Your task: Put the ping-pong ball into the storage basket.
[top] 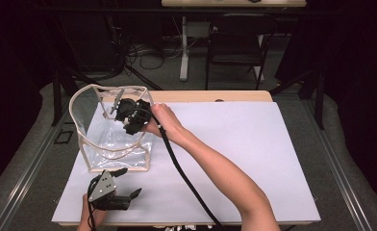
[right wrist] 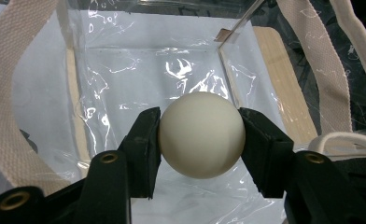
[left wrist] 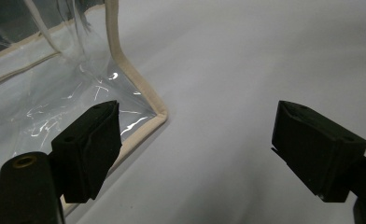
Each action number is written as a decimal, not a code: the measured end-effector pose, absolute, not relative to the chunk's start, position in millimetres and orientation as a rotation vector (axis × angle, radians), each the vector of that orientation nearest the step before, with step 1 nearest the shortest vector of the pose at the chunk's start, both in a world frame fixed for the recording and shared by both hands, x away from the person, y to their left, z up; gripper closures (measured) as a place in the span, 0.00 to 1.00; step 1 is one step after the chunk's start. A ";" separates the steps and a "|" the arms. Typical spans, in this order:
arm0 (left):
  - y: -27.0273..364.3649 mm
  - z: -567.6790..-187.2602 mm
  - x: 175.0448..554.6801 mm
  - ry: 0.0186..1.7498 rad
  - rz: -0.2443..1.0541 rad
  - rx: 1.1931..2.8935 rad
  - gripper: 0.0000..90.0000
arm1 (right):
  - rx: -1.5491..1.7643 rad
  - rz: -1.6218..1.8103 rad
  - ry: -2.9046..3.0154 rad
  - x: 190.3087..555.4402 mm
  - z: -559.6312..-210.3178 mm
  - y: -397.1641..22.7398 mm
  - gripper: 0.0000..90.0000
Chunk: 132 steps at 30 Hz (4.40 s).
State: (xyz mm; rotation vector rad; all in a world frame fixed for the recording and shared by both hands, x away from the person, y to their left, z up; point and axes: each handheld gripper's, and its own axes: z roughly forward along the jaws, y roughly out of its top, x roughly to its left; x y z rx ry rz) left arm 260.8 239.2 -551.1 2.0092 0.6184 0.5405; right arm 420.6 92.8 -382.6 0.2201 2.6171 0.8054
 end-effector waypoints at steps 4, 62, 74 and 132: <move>239.1 -551.1 260.5 0.618 0.539 2.008 0.18 | 0.229 0.821 2.612 420.6 -381.8 91.7 0.46; 238.6 -550.9 259.8 0.609 0.535 2.011 0.18 | 0.458 1.038 2.581 419.0 -375.7 -4.9 0.04; 238.5 -550.8 259.9 0.607 0.537 2.012 0.18 | 0.487 1.024 2.567 414.5 -386.6 -31.4 0.04; 237.5 -551.3 259.9 0.611 0.535 2.017 0.18 | 0.688 0.962 2.525 360.0 -479.1 -145.9 0.04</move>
